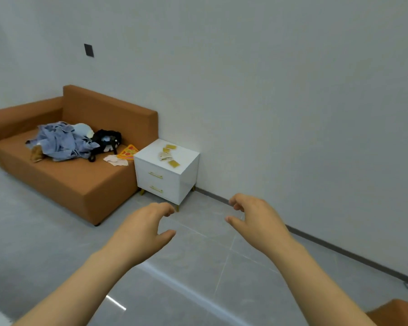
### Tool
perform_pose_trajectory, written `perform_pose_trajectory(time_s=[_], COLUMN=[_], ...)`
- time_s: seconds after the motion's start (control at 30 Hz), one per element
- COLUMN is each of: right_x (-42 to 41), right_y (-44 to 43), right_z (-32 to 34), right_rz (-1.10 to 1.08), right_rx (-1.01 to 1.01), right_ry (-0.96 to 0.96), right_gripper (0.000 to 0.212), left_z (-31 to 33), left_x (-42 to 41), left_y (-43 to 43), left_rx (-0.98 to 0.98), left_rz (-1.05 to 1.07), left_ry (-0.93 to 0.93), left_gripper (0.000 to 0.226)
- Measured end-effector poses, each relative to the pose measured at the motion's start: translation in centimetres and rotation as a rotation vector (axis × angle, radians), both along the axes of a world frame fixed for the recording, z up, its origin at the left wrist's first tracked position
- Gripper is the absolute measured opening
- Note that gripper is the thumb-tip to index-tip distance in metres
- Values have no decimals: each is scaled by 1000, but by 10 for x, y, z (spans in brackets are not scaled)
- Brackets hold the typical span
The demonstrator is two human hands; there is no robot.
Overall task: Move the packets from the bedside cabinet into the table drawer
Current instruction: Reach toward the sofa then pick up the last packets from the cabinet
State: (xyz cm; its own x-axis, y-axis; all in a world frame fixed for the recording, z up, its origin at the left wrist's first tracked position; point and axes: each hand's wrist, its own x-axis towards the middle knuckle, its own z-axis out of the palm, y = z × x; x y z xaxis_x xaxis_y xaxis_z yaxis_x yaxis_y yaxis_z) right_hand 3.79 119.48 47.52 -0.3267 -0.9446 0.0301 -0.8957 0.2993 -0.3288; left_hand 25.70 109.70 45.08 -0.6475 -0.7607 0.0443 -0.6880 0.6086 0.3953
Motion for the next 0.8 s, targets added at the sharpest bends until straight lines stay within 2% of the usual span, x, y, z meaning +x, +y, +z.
perform_pose_trajectory(time_s=[0.43, 0.8], right_x=[-111, -150], right_y=[-227, -392], right_z=[-11, -55], right_rz=[115, 122], right_rx=[0, 94], right_ry=[-81, -112], right_gripper=[33, 39], left_z=[-2, -41], left_x=[-85, -116], left_y=[-200, -362], left_rx=[-1, 74], left_rz=[182, 214], left_ry=[-54, -95], left_gripper=[43, 41])
